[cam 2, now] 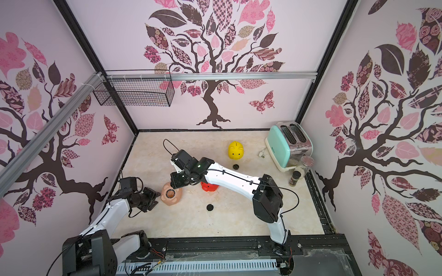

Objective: Close piggy banks
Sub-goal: Move the piggy bank to the center of the board, then insert the knob into the piggy bank.

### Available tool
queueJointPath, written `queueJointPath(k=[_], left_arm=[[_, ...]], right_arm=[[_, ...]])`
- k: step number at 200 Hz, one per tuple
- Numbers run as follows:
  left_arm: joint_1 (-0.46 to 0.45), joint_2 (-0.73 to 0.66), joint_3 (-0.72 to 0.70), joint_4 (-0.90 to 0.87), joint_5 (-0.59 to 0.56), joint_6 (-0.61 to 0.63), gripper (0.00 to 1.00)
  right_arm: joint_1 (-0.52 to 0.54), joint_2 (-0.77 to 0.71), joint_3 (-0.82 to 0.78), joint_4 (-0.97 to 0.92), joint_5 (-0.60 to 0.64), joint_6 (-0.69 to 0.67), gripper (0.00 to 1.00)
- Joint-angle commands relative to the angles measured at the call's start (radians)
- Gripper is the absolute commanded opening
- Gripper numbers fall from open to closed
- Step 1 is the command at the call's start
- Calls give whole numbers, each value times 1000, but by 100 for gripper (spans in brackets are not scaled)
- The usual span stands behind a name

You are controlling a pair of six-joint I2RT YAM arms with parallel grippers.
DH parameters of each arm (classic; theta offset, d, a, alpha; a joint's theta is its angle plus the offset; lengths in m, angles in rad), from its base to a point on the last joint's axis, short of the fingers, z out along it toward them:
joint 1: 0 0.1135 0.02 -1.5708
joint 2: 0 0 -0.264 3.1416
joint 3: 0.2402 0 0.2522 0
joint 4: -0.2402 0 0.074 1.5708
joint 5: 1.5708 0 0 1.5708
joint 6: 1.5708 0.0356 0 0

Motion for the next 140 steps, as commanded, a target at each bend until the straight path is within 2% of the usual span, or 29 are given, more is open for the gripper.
queueJointPath(k=[1, 54, 140], left_arm=[[-4, 9, 12, -15, -4, 2, 49], [-4, 11, 17, -16, -36, 0, 52], [20, 15, 88, -67, -103, 14, 63]], right_arm=[[12, 20, 40, -19, -2, -1, 0], [41, 68, 54, 7, 33, 26, 0], [70, 128, 110, -11, 100, 40, 0]])
